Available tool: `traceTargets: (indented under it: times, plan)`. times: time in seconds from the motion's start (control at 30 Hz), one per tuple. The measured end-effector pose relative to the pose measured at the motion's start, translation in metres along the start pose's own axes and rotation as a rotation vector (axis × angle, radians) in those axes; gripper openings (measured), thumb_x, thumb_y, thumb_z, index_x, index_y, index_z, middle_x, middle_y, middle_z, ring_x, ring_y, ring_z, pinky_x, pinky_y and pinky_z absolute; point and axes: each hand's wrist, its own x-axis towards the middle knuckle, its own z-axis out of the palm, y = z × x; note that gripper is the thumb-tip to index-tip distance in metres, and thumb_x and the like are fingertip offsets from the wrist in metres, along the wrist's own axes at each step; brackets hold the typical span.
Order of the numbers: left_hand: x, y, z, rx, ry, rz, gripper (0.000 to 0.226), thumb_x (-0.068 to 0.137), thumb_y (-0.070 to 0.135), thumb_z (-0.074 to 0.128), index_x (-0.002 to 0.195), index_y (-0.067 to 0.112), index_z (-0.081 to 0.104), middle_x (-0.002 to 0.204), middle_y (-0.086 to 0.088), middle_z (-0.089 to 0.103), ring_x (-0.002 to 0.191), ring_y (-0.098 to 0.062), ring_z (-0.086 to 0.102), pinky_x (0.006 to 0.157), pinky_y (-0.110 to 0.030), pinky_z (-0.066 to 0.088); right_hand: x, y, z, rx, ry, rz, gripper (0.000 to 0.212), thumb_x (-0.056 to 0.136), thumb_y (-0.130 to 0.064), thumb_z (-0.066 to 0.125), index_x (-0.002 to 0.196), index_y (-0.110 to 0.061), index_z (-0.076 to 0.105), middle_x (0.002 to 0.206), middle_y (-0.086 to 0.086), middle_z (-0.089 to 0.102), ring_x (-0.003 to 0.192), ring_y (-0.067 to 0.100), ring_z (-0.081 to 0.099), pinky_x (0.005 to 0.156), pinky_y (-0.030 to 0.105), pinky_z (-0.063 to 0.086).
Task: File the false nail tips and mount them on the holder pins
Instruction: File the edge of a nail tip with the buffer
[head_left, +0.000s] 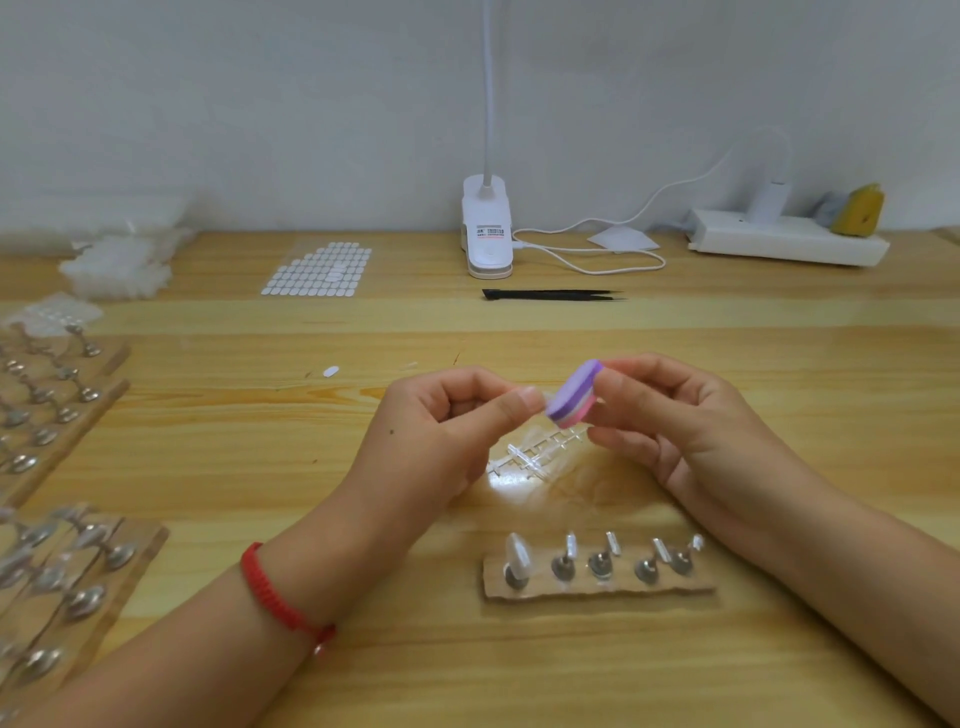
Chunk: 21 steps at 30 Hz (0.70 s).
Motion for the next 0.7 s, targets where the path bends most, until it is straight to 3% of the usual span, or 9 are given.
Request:
traceTargets:
  times: [0.23, 0.37, 0.53, 0.63, 0.7]
  plan:
    - [0.0014, 0.0005, -0.002, -0.049, 0.055, 0.005, 0.022, 0.066, 0.035, 0.067, 0.065, 0.013, 0.067, 0.04, 0.007, 0.032, 0.034, -0.006, 0.024, 0.041, -0.012, 0.022, 0.0002, -0.0018, -0.0004, -0.02, -0.05, 0.024, 0.015, 0.056, -0.02, 0.077, 0.071, -0.02, 0.078, 0.076, 0.004, 0.074, 0.068, 0.012, 0.072, 0.056, 0.02, 0.055]
    - [0.0012, -0.0007, 0.0004, 0.002, 0.013, 0.021, 0.019, 0.074, 0.026, 0.068, 0.066, 0.009, 0.065, 0.04, 0.007, 0.035, 0.034, -0.005, 0.027, 0.039, -0.01, 0.024, -0.0033, 0.0005, 0.0026, -0.158, -0.117, 0.014, 0.022, 0.053, -0.023, 0.081, 0.074, -0.019, 0.078, 0.079, 0.005, 0.075, 0.069, 0.014, 0.072, 0.059, 0.02, 0.055]
    - [-0.0003, 0.0006, 0.0008, -0.004, 0.006, 0.037, 0.023, 0.068, 0.032, 0.067, 0.064, 0.009, 0.063, 0.041, 0.005, 0.032, 0.034, -0.006, 0.024, 0.042, -0.012, 0.023, 0.0003, 0.0001, -0.002, 0.025, -0.019, 0.0, 0.02, 0.054, -0.023, 0.079, 0.073, -0.018, 0.078, 0.077, 0.006, 0.075, 0.07, 0.013, 0.073, 0.057, 0.019, 0.055]
    - [-0.0001, 0.0006, 0.0009, 0.003, 0.011, 0.046, 0.019, 0.076, 0.022, 0.068, 0.066, 0.007, 0.062, 0.042, 0.005, 0.032, 0.034, -0.005, 0.025, 0.038, -0.011, 0.024, -0.0019, 0.0019, 0.0028, -0.126, -0.098, -0.002, 0.025, 0.054, -0.024, 0.081, 0.078, -0.018, 0.079, 0.081, 0.007, 0.075, 0.071, 0.014, 0.072, 0.059, 0.02, 0.055]
    - [-0.0004, -0.0005, 0.0027, 0.032, -0.024, 0.06, 0.02, 0.083, 0.013, 0.065, 0.064, 0.008, 0.06, 0.04, 0.008, 0.034, 0.035, -0.004, 0.026, 0.037, -0.011, 0.024, -0.0005, 0.0024, 0.0019, -0.07, -0.06, -0.004, 0.025, 0.054, -0.023, 0.08, 0.078, -0.017, 0.079, 0.08, 0.006, 0.075, 0.071, 0.013, 0.072, 0.059, 0.02, 0.055]
